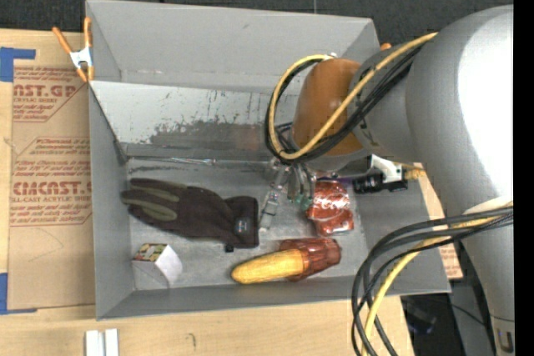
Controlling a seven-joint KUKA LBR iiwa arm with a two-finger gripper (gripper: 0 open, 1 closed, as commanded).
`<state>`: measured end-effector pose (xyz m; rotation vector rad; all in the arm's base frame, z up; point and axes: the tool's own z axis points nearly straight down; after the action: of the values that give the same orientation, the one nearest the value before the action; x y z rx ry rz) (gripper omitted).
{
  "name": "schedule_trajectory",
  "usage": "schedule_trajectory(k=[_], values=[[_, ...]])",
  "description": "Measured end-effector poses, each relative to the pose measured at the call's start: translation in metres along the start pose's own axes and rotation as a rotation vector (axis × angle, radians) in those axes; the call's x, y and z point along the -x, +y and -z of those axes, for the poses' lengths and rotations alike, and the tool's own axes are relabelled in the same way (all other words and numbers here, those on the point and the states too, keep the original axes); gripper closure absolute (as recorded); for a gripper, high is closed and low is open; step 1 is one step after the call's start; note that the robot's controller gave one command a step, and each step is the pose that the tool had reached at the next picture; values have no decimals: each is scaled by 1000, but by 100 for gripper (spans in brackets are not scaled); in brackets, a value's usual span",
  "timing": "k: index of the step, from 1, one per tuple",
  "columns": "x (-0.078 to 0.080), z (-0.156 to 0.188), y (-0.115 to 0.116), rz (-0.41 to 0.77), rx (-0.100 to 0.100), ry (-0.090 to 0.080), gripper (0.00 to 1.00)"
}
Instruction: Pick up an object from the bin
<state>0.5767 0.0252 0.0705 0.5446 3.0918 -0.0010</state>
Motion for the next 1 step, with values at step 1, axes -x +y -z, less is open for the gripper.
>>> schedule_trajectory(k=[1], values=[[-18,9,30,83,-2,1,0]])
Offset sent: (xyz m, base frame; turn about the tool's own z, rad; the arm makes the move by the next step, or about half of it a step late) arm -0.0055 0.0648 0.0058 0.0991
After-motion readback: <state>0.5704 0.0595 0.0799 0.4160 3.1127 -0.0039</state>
